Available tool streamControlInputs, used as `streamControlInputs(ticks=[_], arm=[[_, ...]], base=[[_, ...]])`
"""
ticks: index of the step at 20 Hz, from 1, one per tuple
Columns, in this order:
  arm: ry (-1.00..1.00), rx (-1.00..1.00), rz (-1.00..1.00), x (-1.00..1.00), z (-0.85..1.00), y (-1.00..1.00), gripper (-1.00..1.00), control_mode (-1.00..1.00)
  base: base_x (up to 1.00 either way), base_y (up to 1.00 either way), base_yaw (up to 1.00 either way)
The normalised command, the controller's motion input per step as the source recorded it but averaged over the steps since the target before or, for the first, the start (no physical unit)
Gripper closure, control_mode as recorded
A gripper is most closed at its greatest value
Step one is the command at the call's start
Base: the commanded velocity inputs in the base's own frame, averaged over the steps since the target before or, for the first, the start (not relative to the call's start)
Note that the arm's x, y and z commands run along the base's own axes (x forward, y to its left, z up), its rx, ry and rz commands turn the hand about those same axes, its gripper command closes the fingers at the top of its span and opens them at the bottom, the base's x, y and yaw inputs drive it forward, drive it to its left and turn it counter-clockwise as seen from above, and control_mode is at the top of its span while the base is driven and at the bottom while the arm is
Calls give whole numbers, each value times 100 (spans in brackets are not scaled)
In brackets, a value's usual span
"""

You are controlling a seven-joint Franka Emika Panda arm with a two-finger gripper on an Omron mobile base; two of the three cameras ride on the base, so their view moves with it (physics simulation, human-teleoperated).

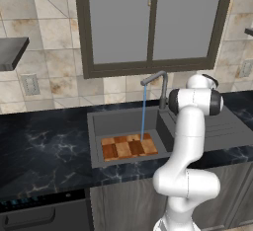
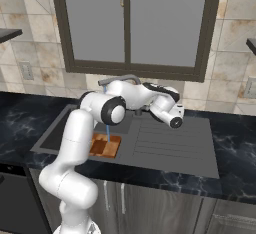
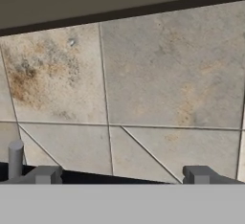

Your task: Turn on the sink faucet with hot water and rinse the cutting board for ten seconds, then turn off the faucet. Push the cutting board to reach the water if necessary.

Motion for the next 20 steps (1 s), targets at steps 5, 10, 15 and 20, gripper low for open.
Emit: streamControlInputs(ticks=[5, 10, 15, 20], arm=[[0, 0, 0, 3, 0, 8, -100, -100], [0, 0, 0, 9, 0, 12, -100, -100], [0, 0, 0, 12, 0, 2, -100, -100], [0, 0, 0, 8, 0, 0, -100, -100]], base=[[0, 0, 0], [0, 0, 0], [0, 0, 0], [0, 0, 0]])
